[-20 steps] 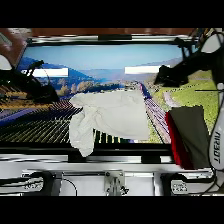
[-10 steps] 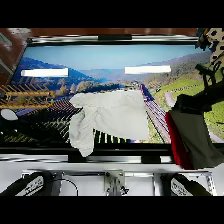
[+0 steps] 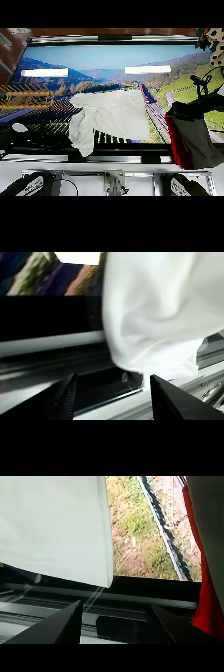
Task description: Fold the shirts.
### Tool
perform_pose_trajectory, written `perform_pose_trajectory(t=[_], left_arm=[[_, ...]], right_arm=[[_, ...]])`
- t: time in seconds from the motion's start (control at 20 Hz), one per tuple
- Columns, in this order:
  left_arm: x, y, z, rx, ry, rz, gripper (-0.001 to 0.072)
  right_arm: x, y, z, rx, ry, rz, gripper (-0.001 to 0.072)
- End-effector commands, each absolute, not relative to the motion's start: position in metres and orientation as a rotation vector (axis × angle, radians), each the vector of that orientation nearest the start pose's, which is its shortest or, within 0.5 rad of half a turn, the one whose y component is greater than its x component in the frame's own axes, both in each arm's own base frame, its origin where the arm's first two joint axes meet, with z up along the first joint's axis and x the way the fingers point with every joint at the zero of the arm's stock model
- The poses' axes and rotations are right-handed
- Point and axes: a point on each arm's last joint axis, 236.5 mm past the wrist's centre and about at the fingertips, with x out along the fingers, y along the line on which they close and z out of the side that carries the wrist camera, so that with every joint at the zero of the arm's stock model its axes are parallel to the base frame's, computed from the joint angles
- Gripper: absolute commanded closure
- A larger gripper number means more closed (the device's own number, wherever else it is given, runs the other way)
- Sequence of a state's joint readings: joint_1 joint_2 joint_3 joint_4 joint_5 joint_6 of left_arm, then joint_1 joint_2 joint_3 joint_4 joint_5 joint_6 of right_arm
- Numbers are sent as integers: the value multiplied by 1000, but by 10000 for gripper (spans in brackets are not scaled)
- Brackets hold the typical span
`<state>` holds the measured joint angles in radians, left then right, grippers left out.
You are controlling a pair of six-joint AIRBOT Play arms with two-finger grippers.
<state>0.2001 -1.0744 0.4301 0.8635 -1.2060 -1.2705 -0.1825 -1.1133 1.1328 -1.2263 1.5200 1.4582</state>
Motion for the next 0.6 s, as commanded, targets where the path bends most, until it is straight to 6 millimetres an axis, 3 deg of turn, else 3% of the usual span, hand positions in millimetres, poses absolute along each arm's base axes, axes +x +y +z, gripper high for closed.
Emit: perform_pose_trajectory(t=[0.0,0.05,0.2,0.25,0.35,0.45,0.55], left_arm=[[206,-124,-100,-757,1576,-333,177],[206,-127,-106,-747,1587,-327,231],[210,-126,-110,-759,1584,-292,653],[212,-126,-105,-753,1577,-310,677],[216,-126,-91,-719,1558,-385,677],[223,-123,-72,-670,1518,-455,677],[235,-120,-54,-643,1464,-474,677]], right_arm=[[300,27,52,330,1423,189,192],[300,27,52,333,1424,186,192],[298,27,51,342,1437,176,192],[295,27,47,341,1452,180,190],[276,37,21,385,1550,207,112],[252,62,-14,508,1664,274,112],[241,86,-43,661,1721,306,112]])
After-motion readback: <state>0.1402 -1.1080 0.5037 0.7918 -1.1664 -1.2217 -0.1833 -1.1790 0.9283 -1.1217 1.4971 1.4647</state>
